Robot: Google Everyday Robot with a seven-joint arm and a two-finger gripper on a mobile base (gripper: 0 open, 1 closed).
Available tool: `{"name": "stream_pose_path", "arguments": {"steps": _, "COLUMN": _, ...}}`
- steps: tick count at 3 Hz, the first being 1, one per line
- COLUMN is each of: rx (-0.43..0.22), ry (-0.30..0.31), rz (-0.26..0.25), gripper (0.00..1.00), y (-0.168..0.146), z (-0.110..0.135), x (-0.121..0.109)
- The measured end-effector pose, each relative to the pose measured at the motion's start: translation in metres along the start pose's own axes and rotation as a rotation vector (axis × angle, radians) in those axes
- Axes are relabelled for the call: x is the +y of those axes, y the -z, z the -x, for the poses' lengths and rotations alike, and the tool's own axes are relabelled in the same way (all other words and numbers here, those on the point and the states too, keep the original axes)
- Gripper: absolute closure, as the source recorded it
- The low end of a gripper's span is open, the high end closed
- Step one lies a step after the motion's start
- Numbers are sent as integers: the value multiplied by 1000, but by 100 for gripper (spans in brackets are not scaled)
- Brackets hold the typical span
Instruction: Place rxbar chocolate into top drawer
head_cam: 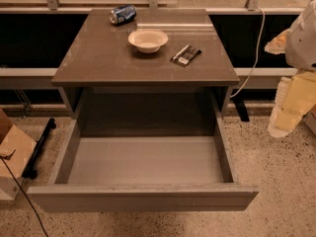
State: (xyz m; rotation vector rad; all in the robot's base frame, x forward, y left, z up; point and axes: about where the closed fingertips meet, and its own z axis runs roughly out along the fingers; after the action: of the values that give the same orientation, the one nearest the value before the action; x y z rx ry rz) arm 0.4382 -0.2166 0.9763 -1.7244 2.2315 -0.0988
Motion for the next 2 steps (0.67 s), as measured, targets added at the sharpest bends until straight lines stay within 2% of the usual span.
{"name": "stream_pose_path", "arguments": {"steps": 1, "rx": 9, "ry": 2, "rz": -9, "gripper": 0, "y": -1, "z": 2, "x": -2}}
{"name": "stream_pose_path", "arguments": {"steps": 2, "rx": -31, "ry": -40, "rz": -6, "gripper": 0, "y": -20, "z": 13, "x": -8}}
